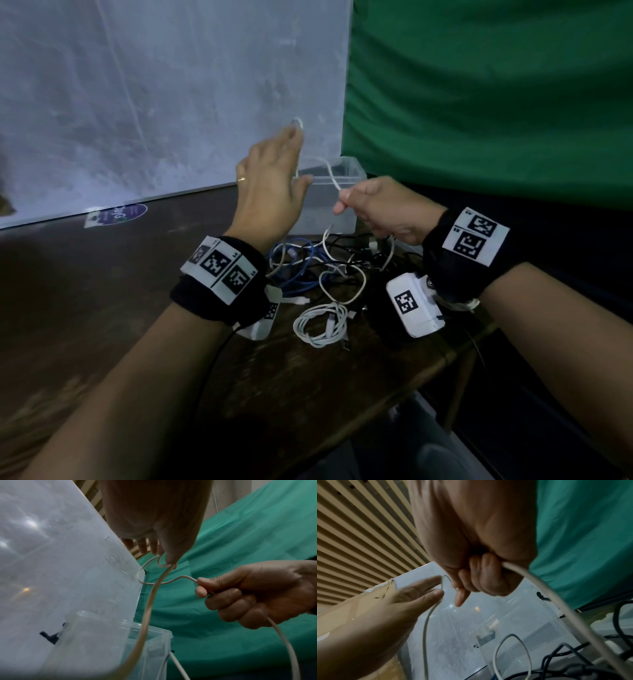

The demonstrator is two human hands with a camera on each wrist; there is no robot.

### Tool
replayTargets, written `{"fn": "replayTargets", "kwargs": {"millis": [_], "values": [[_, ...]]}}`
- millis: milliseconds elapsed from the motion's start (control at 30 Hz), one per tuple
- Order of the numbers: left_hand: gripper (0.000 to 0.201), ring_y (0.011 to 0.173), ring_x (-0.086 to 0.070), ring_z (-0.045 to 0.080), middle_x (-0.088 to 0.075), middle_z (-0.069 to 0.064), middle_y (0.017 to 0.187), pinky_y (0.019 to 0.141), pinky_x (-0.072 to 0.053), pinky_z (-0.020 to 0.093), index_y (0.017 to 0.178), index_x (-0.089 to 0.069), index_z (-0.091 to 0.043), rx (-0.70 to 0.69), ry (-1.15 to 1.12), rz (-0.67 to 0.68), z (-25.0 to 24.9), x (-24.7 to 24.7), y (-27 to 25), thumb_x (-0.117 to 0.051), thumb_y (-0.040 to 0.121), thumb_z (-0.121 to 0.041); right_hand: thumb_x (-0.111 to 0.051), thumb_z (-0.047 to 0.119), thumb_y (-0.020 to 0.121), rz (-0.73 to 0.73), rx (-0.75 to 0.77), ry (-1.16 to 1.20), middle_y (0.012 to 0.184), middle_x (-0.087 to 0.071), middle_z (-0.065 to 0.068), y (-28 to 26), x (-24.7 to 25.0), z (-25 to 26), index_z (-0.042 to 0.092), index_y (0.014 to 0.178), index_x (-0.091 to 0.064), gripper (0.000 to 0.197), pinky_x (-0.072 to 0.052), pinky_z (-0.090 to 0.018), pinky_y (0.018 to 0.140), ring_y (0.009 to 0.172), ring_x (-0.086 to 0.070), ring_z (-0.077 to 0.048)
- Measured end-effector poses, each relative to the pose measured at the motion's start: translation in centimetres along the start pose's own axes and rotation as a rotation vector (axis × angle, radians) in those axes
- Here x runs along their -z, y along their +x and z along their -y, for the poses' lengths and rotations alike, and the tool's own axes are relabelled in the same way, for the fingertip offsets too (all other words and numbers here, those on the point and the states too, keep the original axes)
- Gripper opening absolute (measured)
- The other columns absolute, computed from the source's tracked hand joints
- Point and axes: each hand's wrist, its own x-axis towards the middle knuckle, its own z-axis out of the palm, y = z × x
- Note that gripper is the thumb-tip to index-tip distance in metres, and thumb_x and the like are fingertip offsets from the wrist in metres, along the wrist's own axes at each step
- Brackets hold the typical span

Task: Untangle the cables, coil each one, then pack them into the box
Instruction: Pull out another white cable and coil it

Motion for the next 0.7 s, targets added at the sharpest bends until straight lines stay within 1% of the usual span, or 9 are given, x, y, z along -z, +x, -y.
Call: {"fn": "replayTargets", "kwargs": {"millis": [100, 167, 200, 267, 333, 433, 500, 600, 700], "values": [[0.042, 0.136, -0.035, 0.024, -0.045, 0.004, 0.145, 0.110, -0.021, 0.038, 0.135, -0.051, -0.016, -0.131, -0.117, 0.157, 0.1, -1.1, -0.3, -0.053, 0.094, -0.024, -0.046, 0.028, 0.099, 0.066, 0.016, -0.046, 0.049, -0.031, 0.006, -0.3, -0.4, 0.3, 0.013, 0.081, -0.065, 0.030, -0.015, -0.019, 0.041, 0.044, -0.020, -0.012], [0.031, 0.122, -0.052, 0.024, -0.062, 0.009, 0.125, 0.106, -0.034, 0.032, 0.122, -0.063, -0.010, -0.197, -0.299, 0.198, 0.2, -1.4, -0.5, -0.054, 0.094, -0.019, -0.048, 0.029, 0.098, 0.056, 0.049, -0.062, 0.047, -0.032, 0.009, -0.4, -0.3, 0.5, 0.013, 0.082, -0.067, 0.030, -0.017, -0.019, 0.041, 0.042, -0.021, -0.010], [0.026, 0.112, -0.059, 0.021, -0.068, 0.009, 0.115, 0.100, -0.041, 0.027, 0.116, -0.067, -0.010, -0.187, -0.362, 0.210, 0.0, -1.3, -0.6, -0.054, 0.094, -0.018, -0.049, 0.029, 0.098, 0.046, 0.066, -0.058, 0.046, -0.031, 0.010, -0.4, -0.2, 0.6, 0.013, 0.082, -0.067, 0.029, -0.017, -0.019, 0.040, 0.041, -0.022, -0.008], [0.021, 0.092, -0.064, 0.021, -0.072, 0.010, 0.099, 0.083, -0.047, 0.026, 0.106, -0.071, -0.009, -0.118, -0.430, 0.196, 0.0, -1.1, -0.7, -0.055, 0.094, -0.017, -0.049, 0.027, 0.098, 0.032, 0.080, -0.012, 0.044, -0.030, 0.011, -0.4, 0.0, 0.6, 0.011, 0.084, -0.067, 0.027, -0.017, -0.018, 0.039, 0.037, -0.021, -0.006], [0.019, 0.081, -0.064, 0.027, -0.071, 0.014, 0.087, 0.074, -0.044, 0.030, 0.098, -0.072, -0.010, -0.026, -0.422, 0.110, 0.4, -1.0, -0.5, -0.055, 0.094, -0.018, -0.047, 0.021, 0.099, 0.031, 0.063, 0.054, 0.042, -0.030, 0.011, -0.3, 0.2, 0.4, 0.009, 0.086, -0.065, 0.026, -0.019, -0.017, 0.039, 0.037, -0.022, -0.006], [0.021, 0.077, -0.063, 0.024, -0.071, 0.010, 0.083, 0.070, -0.043, 0.030, 0.096, -0.073, -0.011, 0.086, -0.336, -0.018, 1.5, -0.6, 0.1, -0.056, 0.093, -0.022, -0.044, 0.014, 0.100, 0.001, 0.044, 0.036, 0.049, -0.039, 0.003, -0.3, 0.4, 0.1, 0.008, 0.083, -0.062, 0.026, -0.033, -0.019, 0.041, 0.039, -0.037, -0.010], [0.020, 0.077, -0.060, 0.018, -0.070, 0.006, 0.084, 0.071, -0.044, 0.027, 0.094, -0.072, -0.009, 0.179, -0.401, -0.061, 1.9, -0.2, 0.5, -0.056, 0.093, -0.021, -0.043, 0.011, 0.100, 0.006, 0.005, -0.007, 0.059, -0.049, -0.003, -0.3, 0.5, -0.3, 0.008, 0.080, -0.060, 0.026, -0.039, -0.013, 0.043, 0.041, -0.048, -0.006], [0.019, 0.064, -0.057, 0.013, -0.065, 0.001, 0.078, 0.066, -0.047, 0.026, 0.087, -0.069, -0.012, 0.346, -0.562, -0.128, 2.6, -0.2, 1.0, -0.053, 0.093, -0.018, -0.042, 0.012, 0.100, 0.060, -0.091, -0.094, 0.069, -0.058, -0.006, -0.5, 0.5, -0.5, 0.007, 0.080, -0.059, 0.026, -0.036, -0.007, 0.039, 0.042, -0.054, 0.002], [0.024, 0.050, -0.053, 0.005, -0.062, 0.000, 0.073, 0.059, -0.047, 0.026, 0.077, -0.063, -0.015, 0.498, -0.752, -0.182, 3.2, 0.1, 1.5, -0.047, 0.095, -0.013, -0.041, 0.010, 0.100, 0.049, -0.144, -0.086, 0.065, -0.059, -0.002, -0.8, 0.7, -0.5, 0.002, 0.088, -0.057, 0.021, -0.034, -0.006, 0.035, 0.038, -0.052, 0.005]]}}
